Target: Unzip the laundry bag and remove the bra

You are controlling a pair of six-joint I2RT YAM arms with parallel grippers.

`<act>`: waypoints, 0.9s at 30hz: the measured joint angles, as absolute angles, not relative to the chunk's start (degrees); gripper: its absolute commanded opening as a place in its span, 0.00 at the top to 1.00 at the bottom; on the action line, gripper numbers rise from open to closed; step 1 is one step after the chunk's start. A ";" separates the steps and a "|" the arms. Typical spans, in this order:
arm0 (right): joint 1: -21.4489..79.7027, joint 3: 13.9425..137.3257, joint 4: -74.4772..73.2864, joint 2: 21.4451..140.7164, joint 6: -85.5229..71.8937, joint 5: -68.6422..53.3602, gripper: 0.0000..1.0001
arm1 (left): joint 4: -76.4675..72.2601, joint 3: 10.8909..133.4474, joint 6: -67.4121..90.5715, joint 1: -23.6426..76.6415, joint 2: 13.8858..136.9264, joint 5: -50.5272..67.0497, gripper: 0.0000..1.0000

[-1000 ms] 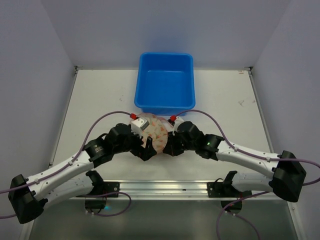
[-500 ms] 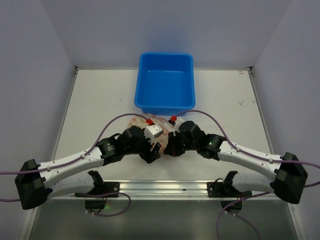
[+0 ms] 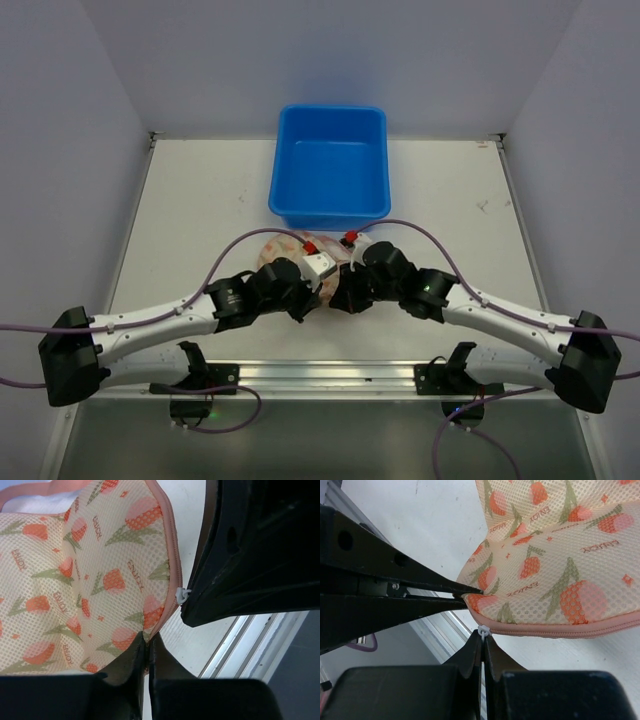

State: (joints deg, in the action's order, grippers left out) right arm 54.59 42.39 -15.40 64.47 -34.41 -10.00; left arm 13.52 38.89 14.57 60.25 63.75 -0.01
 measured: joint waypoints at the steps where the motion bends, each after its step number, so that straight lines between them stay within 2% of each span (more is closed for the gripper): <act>1: 54.46 42.39 -15.64 64.16 -34.41 -9.96 1.00 | 13.23 38.89 14.48 60.42 63.61 -0.27 1.00; 7: 52.40 40.45 -17.21 58.87 -34.13 -8.16 1.00 | 12.80 38.72 14.72 60.58 61.30 -1.87 1.00; 15: 43.66 35.77 -24.45 44.56 -33.34 -6.81 1.00 | 12.91 37.15 18.94 60.58 58.67 -4.19 0.99; 16: 43.46 35.77 -25.02 43.75 -33.21 -6.85 1.00 | 12.93 37.06 19.33 60.58 58.63 -4.40 0.84; 18: 43.46 35.77 -26.26 42.81 -32.60 -7.18 1.00 | 12.97 37.06 19.97 60.58 58.63 -4.75 0.65; 19: 43.46 35.77 -26.59 42.74 -32.25 -7.38 1.00 | 13.15 37.06 20.16 60.58 58.61 -4.86 0.40; 21: 43.29 35.77 -26.76 43.18 -31.75 -8.05 1.00 | 14.63 37.06 20.21 60.55 58.59 -5.21 0.25; 22: 43.20 35.79 -26.76 43.53 -31.57 -8.64 1.00 | 15.35 37.06 20.25 60.51 58.59 -5.21 0.11; 24: 43.20 35.81 -26.65 44.56 -31.24 -9.82 1.00 | 15.97 37.08 19.68 60.51 58.54 -4.64 0.00; 27: 43.94 36.23 -26.46 46.63 -30.81 -11.40 1.00 | 15.92 37.28 18.57 60.51 58.22 -2.72 0.00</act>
State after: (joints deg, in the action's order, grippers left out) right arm 43.94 36.23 -26.46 46.63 -30.81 -11.40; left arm 15.92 37.28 18.57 60.51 58.22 -2.72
